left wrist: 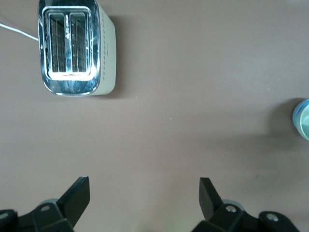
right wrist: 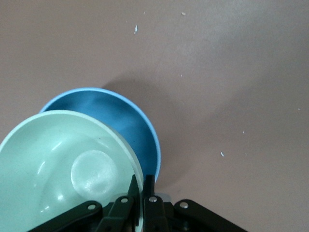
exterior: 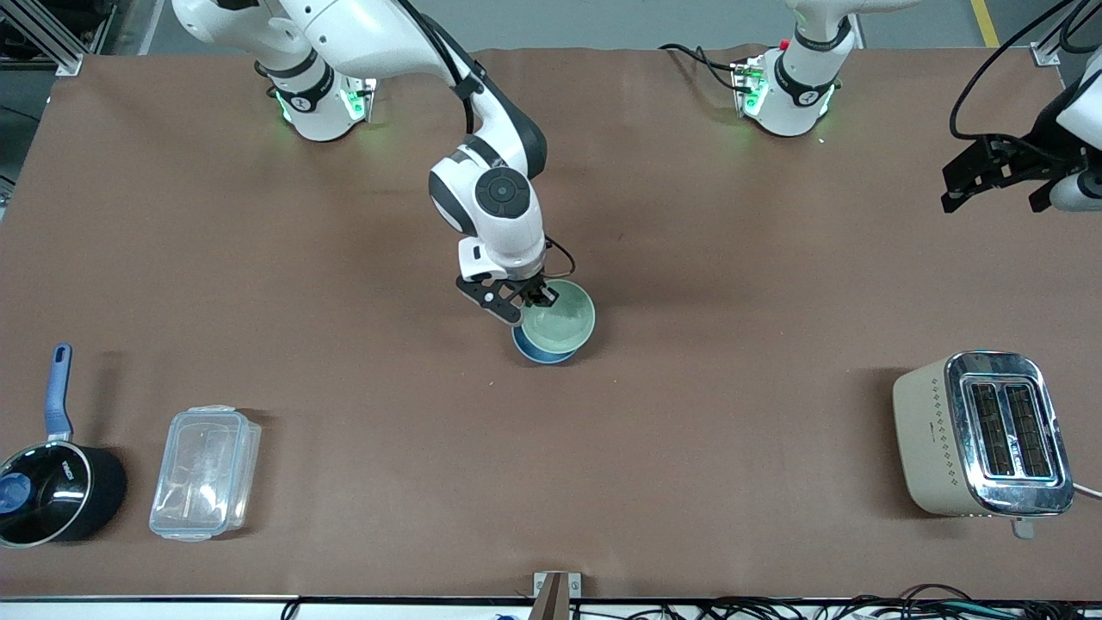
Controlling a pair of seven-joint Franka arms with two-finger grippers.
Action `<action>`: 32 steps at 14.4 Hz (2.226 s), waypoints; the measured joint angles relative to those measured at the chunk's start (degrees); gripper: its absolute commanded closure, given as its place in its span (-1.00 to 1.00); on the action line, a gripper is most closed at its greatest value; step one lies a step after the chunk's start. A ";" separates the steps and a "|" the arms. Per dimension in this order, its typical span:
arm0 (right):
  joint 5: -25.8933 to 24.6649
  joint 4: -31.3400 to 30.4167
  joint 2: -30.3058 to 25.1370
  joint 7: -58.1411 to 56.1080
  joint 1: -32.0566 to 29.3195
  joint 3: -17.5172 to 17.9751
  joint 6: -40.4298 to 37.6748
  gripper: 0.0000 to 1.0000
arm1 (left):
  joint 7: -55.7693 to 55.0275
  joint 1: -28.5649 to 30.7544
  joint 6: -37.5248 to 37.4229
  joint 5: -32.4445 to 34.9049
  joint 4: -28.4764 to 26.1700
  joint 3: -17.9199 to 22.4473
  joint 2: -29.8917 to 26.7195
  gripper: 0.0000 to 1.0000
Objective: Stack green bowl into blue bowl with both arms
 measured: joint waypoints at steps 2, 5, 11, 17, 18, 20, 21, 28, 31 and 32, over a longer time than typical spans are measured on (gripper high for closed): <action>0.00 -0.31 0.09 0.04 0.27 0.00 0.77 0.91 | 0.00 -0.40 -0.46 -0.05 -1.35 -0.01 -0.98 -1.00; 0.00 -0.80 0.13 0.24 0.15 -0.44 0.97 0.86 | 0.00 -0.54 -0.89 -0.06 -1.93 -0.01 -1.58 -1.00; 0.00 -0.83 0.14 0.28 -1.53 -0.93 1.98 -0.76 | 0.00 -0.38 -0.89 -0.06 -2.07 0.05 -1.60 -1.00; -0.07 0.87 -2.60 -1.00 -4.22 -1.50 -2.06 -1.00 | 0.00 -0.23 -0.90 -0.06 -2.38 0.15 -1.56 -1.00; -0.11 1.49 -5.03 -2.66 -5.90 -1.63 -5.27 -1.00 | 0.00 -0.23 -0.90 -0.06 -2.39 0.15 -1.55 -1.00; -0.21 2.22 -11.26 -8.58 -10.70 -1.91 -10.74 -1.00 | 0.00 -0.24 -0.90 -0.06 -2.41 0.15 -1.55 -1.00; -0.23 2.35 -14.52 -12.68 -13.63 -1.99 -13.46 -1.00 | 0.00 -0.24 -0.89 -0.06 -2.41 0.15 -1.56 -1.00; -0.36 3.84 -31.39 -45.80 -33.97 -1.87 -37.17 -1.00 | 0.00 -0.78 -0.89 -0.15 -2.75 -0.17 -1.49 -1.00; -0.41 7.97 -34.41 -59.53 -40.93 -2.11 -46.00 -1.00 | 0.01 -0.76 -0.89 -0.15 -2.78 -0.14 -1.49 -1.00; -0.41 10.17 -34.70 -64.52 -43.09 -2.23 -48.46 -1.00 | 0.01 -0.76 -0.89 -0.15 -2.78 -0.13 -1.49 -1.00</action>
